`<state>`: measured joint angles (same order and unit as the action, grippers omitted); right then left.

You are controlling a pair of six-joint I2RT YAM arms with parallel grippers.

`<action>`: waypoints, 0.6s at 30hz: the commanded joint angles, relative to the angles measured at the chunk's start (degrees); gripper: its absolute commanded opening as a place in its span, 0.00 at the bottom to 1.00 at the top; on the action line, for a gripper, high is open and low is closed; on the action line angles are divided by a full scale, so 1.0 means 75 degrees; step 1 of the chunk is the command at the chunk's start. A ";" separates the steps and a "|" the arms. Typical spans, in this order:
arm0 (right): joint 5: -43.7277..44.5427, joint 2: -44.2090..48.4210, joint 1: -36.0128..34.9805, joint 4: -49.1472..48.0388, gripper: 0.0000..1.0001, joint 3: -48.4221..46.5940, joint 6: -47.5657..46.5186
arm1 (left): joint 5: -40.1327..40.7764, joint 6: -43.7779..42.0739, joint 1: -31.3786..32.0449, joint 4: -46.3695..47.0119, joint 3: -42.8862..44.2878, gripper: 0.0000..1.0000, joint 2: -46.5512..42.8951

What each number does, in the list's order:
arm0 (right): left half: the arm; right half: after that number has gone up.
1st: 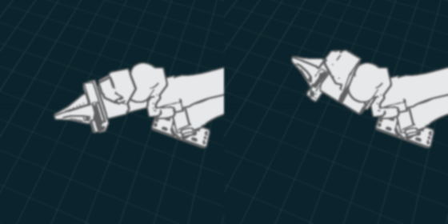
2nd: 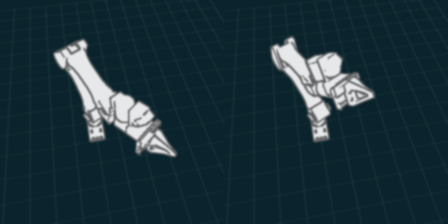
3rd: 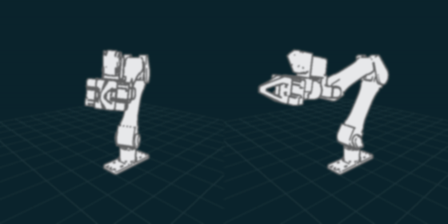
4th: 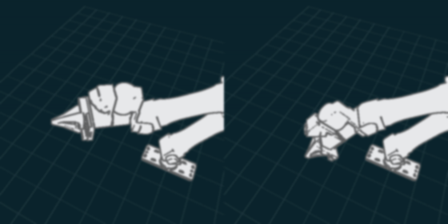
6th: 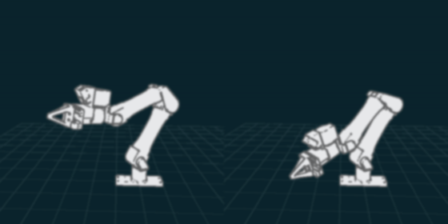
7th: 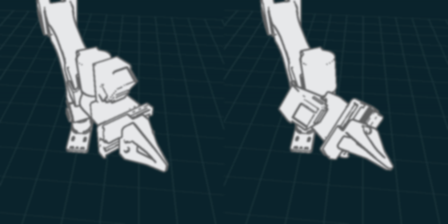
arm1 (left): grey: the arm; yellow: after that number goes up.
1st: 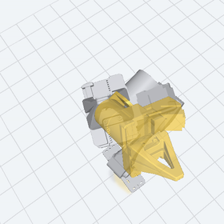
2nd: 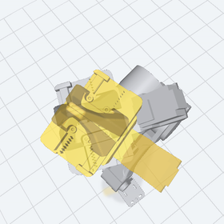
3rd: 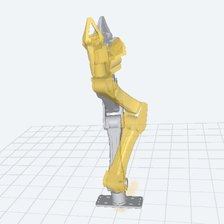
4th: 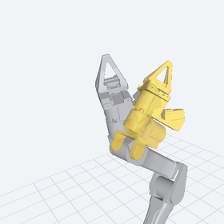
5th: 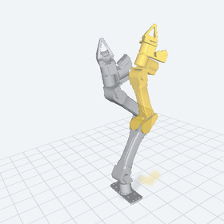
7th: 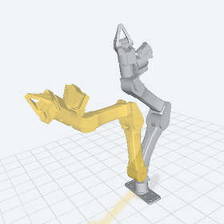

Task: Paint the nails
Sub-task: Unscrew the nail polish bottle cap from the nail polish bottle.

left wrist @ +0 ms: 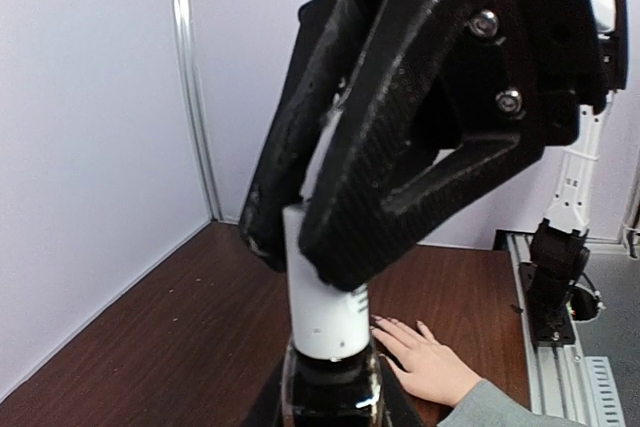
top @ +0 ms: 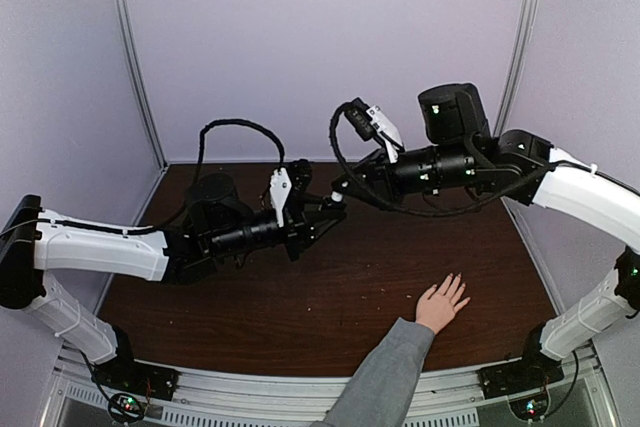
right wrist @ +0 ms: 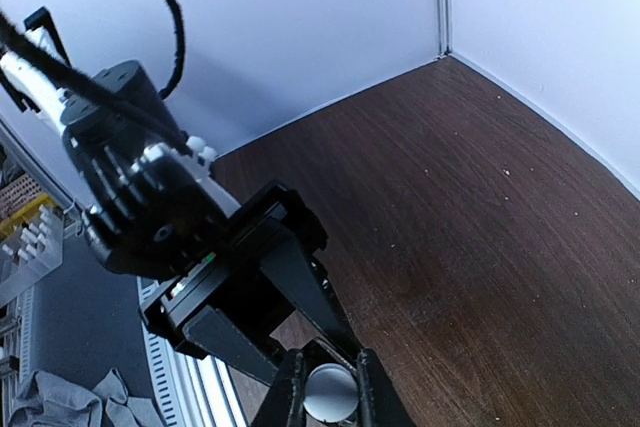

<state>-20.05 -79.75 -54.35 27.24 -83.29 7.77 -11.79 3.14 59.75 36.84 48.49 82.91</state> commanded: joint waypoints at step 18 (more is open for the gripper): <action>-0.3482 0.0277 0.0083 0.0439 0.06 -0.0635 -0.1964 | -0.5778 0.2436 0.0025 0.2374 0.0725 0.00 0.0397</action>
<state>-41.93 -77.30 -54.52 31.73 -86.39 -5.32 -43.72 19.25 58.41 46.85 50.89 85.12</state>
